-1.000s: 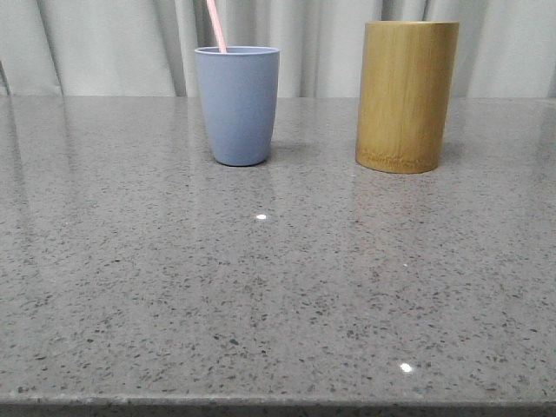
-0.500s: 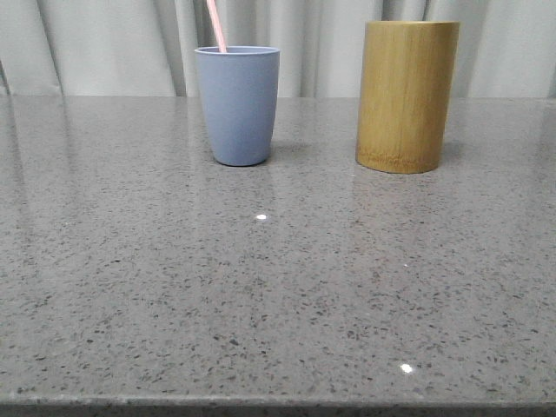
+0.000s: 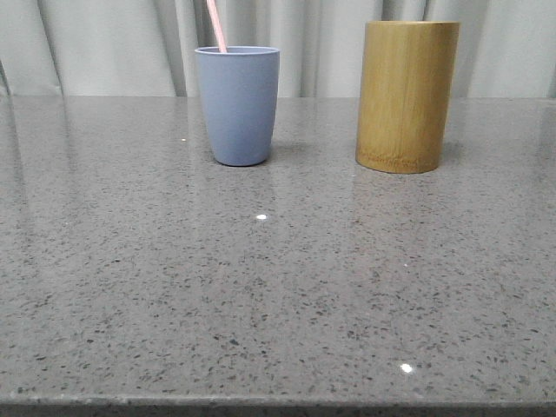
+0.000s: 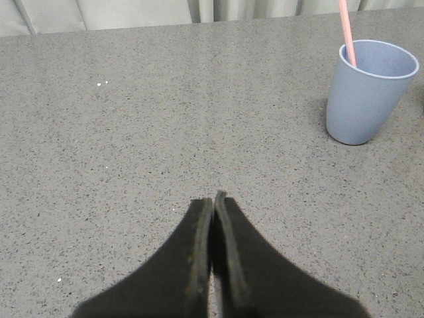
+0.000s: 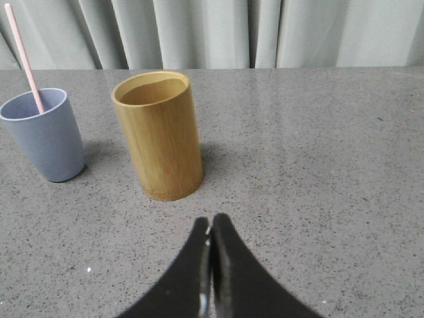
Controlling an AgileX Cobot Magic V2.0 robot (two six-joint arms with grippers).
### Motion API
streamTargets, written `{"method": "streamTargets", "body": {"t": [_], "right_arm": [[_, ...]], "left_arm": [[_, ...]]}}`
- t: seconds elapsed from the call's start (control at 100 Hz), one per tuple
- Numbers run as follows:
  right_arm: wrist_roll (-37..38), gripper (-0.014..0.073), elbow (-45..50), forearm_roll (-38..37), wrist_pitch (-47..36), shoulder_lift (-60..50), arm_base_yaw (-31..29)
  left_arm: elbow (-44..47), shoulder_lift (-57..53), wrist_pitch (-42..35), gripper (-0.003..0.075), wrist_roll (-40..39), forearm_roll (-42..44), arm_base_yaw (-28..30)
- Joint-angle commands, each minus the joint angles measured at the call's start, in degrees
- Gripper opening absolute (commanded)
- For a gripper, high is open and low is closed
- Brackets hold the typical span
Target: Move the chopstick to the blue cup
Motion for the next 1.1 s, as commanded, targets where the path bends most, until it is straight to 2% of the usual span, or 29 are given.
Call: {"method": "streamTargets", "body": {"t": [0.0, 0.39, 0.48, 0.65, 1.09], "right_arm": [[-0.04, -0.0097, -1.44, 0.0, -4.05, 0.25, -0.23], [-0.04, -0.0097, -1.44, 0.0, -4.11, 0.25, -0.23], [-0.04, -0.0097, -1.44, 0.0, -4.11, 0.25, -0.23], [-0.04, -0.0097, -1.44, 0.0, -4.11, 0.25, -0.23], [-0.04, -0.0097, -1.44, 0.0, -4.11, 0.25, -0.23]], "left_arm": [[-1.38, 0.04, -3.78, -0.0019, -0.56, 0.11, 0.07], [4.26, -4.91, -5.66, -0.0019, -0.56, 0.11, 0.07], [6.98, -6.98, -9.26, -0.0019, -0.56, 0.24, 0.71], [12.84, -11.02, -17.42, -0.0019, -0.56, 0.14, 5.74], [29.42, -23.72, -29.34, -0.0019, -0.56, -1.35, 11.46]]}}
